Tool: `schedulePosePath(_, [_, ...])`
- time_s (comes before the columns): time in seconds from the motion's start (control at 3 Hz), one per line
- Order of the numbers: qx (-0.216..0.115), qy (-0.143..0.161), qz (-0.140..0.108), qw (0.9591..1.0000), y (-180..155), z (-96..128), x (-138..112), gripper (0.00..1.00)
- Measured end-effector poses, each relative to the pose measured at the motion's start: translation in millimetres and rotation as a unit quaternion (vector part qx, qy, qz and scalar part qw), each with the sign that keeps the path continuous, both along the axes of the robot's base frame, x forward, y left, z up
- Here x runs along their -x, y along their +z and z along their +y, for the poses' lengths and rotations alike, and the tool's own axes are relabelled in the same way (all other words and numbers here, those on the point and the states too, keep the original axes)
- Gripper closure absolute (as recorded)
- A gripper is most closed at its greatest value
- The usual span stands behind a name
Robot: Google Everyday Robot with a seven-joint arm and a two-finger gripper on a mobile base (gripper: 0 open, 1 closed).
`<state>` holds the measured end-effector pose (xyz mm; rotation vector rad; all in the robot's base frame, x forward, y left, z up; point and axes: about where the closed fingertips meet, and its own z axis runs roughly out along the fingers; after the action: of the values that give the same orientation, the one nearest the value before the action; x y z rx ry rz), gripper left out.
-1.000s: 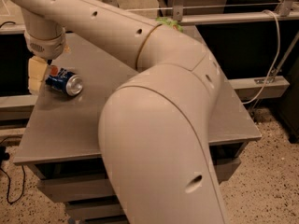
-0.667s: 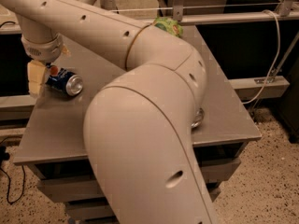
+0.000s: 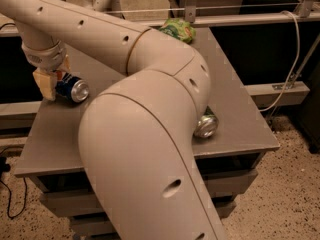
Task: Place pepsi can upright
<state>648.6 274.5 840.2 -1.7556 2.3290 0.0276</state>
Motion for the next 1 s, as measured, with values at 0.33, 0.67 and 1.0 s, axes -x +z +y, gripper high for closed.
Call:
schedulePosePath(0.33, [-0.016, -0.005, -0.014, 0.9998, 12.2, -1.8, -4.0, 0.65])
schedulePosePath(0.67, [-0.065, -0.004, -0.032, 0.9974, 35.2, -11.4, -6.1, 0.88])
schedulePosePath(1.0, [-0.182, 0.02, -0.051, 0.9818, 60.9, -36.7, -7.2, 1.0])
